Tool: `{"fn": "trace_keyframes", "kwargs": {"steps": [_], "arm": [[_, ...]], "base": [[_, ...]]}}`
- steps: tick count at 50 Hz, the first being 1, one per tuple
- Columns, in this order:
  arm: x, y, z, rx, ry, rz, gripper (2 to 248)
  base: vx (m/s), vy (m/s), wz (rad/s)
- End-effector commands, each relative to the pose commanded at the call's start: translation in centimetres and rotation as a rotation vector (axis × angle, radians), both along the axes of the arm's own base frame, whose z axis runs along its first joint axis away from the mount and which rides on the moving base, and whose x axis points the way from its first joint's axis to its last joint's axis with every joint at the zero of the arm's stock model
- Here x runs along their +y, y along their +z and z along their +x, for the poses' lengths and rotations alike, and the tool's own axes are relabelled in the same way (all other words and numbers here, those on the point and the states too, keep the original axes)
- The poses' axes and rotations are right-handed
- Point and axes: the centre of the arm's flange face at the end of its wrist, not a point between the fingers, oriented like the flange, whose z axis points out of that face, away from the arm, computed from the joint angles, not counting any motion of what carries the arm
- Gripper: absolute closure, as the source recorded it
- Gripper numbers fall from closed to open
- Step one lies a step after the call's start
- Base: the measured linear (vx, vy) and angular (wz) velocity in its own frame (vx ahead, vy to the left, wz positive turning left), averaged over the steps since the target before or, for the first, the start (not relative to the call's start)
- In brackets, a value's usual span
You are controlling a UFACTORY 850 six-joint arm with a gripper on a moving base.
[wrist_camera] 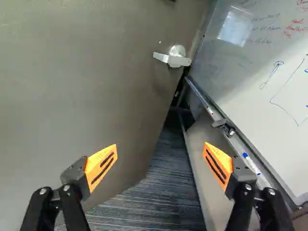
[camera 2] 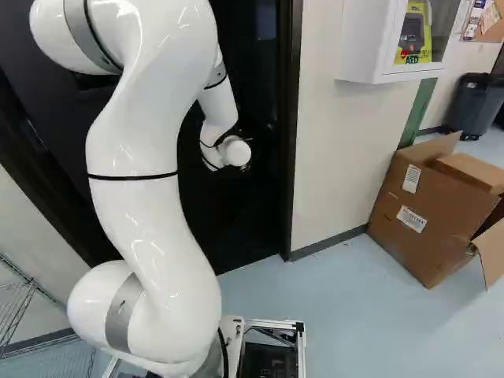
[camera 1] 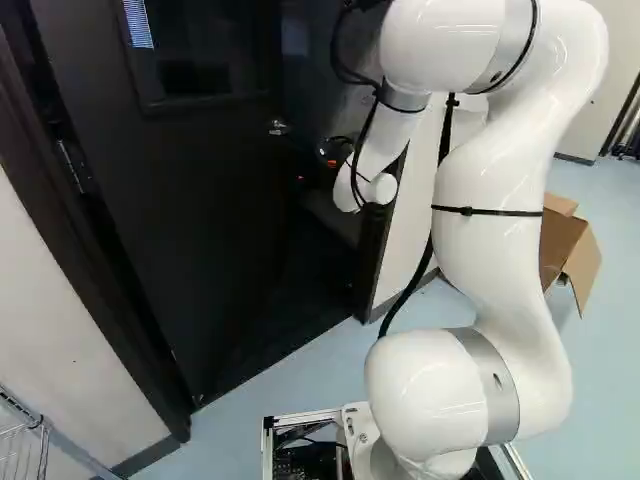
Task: Open the door and move inside
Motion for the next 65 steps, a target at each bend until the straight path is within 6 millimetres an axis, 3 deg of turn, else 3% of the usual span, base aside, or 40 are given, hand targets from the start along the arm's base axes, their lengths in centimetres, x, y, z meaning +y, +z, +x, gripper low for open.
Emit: {"fn": "trace_keyframes", "kwargs": {"steps": [65], "arm": [[-2.0,0.1,-13.0,0.156,-0.324,0.104,3]], "base": [[0.0,0.0,0.0]]}}
